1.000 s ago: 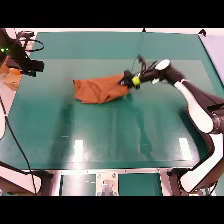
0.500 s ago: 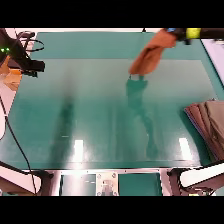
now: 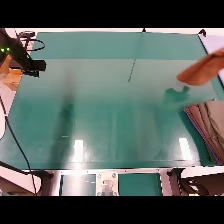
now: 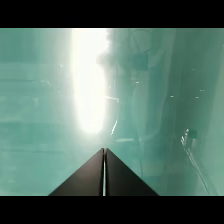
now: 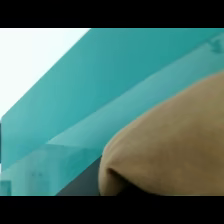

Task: Fold the shirts.

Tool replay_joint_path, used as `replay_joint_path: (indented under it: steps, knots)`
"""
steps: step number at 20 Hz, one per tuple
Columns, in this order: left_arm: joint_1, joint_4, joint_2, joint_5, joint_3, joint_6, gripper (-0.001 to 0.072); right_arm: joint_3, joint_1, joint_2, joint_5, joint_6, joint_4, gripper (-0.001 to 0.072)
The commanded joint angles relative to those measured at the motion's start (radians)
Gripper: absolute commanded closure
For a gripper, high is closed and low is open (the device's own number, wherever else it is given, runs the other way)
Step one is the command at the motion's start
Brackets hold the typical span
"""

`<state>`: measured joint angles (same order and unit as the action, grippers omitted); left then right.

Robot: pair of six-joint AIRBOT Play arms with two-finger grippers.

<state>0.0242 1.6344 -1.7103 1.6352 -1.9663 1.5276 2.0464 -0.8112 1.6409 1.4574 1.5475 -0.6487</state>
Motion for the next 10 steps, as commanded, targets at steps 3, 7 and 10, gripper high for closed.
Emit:
replay_joint_path:
  steps: [3, 7, 10]
  knots:
    - [0.000, -0.021, 0.000, -0.004, -0.001, 0.010, 0.0687, 0.002, -0.180, -0.055, 0.243, 0.051, -0.249, 0.0694]
    - [0.000, -0.023, 0.000, -0.003, -0.001, 0.007, 0.0687, -0.009, -0.229, -0.120, 0.384, 0.134, -0.516, 0.0694]
    - [0.000, -0.023, 0.000, -0.002, -0.001, -0.011, 0.0687, -0.046, -0.257, -0.200, 0.384, 0.184, -0.632, 0.0695]
